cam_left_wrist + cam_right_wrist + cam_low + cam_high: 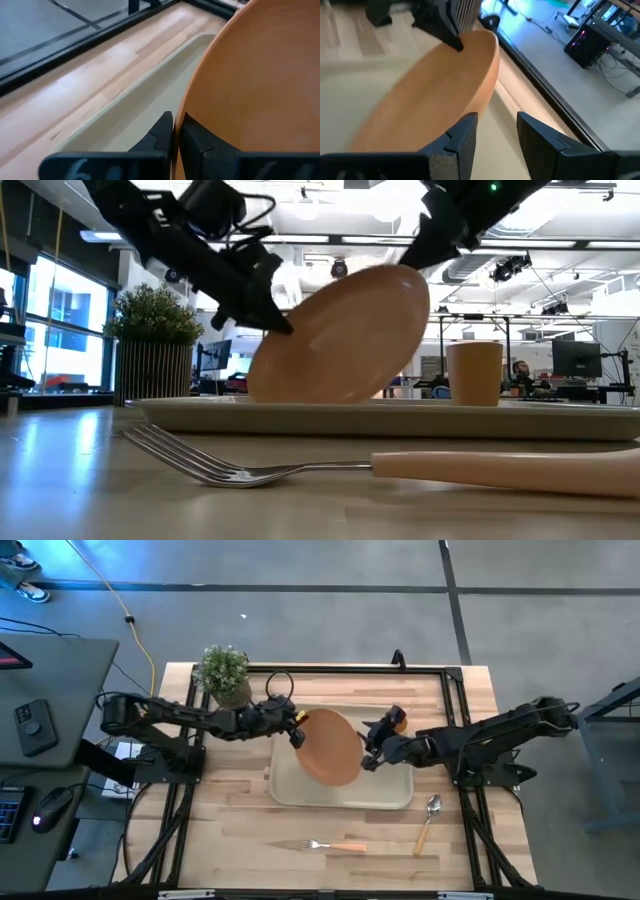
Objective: Pick and place plate/cup/fork/spoon on tray
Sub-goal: Put the orange plate on the tray
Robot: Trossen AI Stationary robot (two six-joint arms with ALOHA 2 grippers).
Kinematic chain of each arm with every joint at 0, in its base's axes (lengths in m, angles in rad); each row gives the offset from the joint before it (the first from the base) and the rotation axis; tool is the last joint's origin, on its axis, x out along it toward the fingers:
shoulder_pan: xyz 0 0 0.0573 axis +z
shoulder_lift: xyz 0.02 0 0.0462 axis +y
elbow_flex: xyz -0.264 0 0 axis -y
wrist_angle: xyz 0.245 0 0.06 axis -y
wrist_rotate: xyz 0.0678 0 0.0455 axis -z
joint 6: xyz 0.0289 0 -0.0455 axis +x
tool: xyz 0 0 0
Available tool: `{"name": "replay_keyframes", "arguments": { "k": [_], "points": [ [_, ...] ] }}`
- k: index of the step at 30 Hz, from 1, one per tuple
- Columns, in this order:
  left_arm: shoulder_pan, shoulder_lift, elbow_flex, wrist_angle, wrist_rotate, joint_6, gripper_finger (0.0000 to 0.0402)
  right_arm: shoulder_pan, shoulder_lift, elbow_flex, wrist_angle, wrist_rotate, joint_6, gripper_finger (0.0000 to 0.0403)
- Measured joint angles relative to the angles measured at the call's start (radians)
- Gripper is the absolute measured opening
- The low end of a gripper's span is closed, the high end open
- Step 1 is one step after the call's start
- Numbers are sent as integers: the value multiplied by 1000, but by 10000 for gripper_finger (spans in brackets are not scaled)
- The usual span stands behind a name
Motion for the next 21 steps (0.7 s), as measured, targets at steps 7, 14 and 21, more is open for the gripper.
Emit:
{"name": "replay_keyframes", "arguments": {
  "k": [7,14,21],
  "points": [
    [29,79,0,14,8,-46,9,-11,0,0,-79,103,82,135],
    [28,95,1,17,23,-15,18,-11,0,0,-80,215,133,135],
    [25,34,0,-12,26,81,71,-29,-34,29,-153,156,111,135]
  ]
}}
